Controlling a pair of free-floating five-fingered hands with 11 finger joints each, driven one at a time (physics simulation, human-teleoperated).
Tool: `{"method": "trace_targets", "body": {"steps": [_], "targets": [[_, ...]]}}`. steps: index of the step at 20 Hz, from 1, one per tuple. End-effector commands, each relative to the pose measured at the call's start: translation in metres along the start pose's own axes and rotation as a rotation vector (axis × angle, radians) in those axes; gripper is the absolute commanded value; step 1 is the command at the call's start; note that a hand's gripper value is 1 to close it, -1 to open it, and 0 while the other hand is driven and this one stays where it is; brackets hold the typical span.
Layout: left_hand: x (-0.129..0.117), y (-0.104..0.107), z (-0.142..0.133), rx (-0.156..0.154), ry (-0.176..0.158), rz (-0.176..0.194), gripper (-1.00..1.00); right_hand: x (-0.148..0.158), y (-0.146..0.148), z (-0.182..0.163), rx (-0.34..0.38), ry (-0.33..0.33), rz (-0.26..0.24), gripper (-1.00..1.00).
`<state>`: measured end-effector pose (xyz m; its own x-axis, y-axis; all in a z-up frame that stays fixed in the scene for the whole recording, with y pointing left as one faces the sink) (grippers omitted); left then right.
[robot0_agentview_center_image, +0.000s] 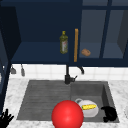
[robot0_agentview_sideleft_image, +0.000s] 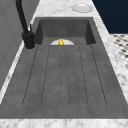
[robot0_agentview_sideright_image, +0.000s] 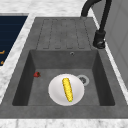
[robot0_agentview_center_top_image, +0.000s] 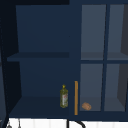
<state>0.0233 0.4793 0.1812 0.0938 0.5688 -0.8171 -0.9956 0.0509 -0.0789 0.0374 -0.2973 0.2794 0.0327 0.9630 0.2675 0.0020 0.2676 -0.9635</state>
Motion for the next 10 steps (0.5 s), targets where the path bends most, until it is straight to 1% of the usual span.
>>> {"method": "trace_targets", "body": {"steps": [1,10], "targets": [[0.0001,-0.0036,-0.0011,0.092,0.060,0.085,-1.00,0.0000,0.0000,0.0000,0.000,0.000,0.000,0.00],[0.0009,-0.0116,-0.0032,0.097,0.064,0.176,-1.00,0.0000,0.0000,0.0000,0.000,0.000,0.000,0.00]]}}
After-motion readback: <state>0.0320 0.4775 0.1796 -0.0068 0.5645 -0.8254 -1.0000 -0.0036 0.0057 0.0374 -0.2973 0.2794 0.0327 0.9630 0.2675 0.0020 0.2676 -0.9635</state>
